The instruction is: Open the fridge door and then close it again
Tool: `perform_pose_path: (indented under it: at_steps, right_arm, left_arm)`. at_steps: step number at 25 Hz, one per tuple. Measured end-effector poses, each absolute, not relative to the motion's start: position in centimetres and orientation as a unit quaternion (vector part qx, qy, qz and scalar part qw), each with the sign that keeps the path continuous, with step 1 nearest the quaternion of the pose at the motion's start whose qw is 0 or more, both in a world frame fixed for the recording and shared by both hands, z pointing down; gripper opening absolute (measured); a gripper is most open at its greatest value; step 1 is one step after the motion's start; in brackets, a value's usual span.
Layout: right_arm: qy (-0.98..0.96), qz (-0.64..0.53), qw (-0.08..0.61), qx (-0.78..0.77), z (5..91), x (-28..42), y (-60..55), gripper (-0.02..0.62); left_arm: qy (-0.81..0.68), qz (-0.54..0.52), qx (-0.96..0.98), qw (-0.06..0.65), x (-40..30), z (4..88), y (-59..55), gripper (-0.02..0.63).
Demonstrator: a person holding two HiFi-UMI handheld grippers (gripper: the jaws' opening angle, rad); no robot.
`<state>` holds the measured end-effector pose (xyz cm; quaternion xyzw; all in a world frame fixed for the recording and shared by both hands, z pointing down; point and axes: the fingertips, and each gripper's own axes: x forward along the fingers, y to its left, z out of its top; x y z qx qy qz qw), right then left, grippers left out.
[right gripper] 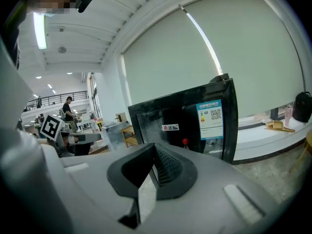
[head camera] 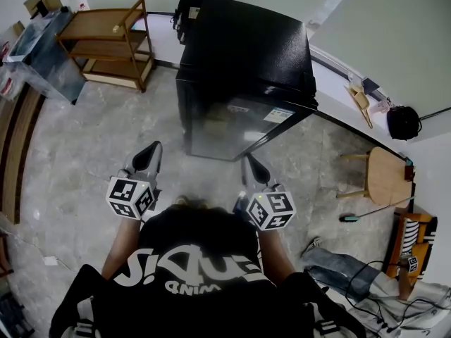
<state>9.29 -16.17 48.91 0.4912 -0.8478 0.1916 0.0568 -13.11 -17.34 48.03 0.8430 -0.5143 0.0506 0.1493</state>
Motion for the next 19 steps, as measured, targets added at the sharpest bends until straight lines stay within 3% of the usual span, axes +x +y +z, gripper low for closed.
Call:
perform_pose_path:
  at_steps: [19]
  right_arm:
    - [-0.842, 0.182, 0.060, 0.504, 48.7, 9.1, -15.5, -0.003]
  left_arm:
    - [-0.507, 0.051, 0.845, 0.159, -13.7, 48.2, -16.1, 0.002]
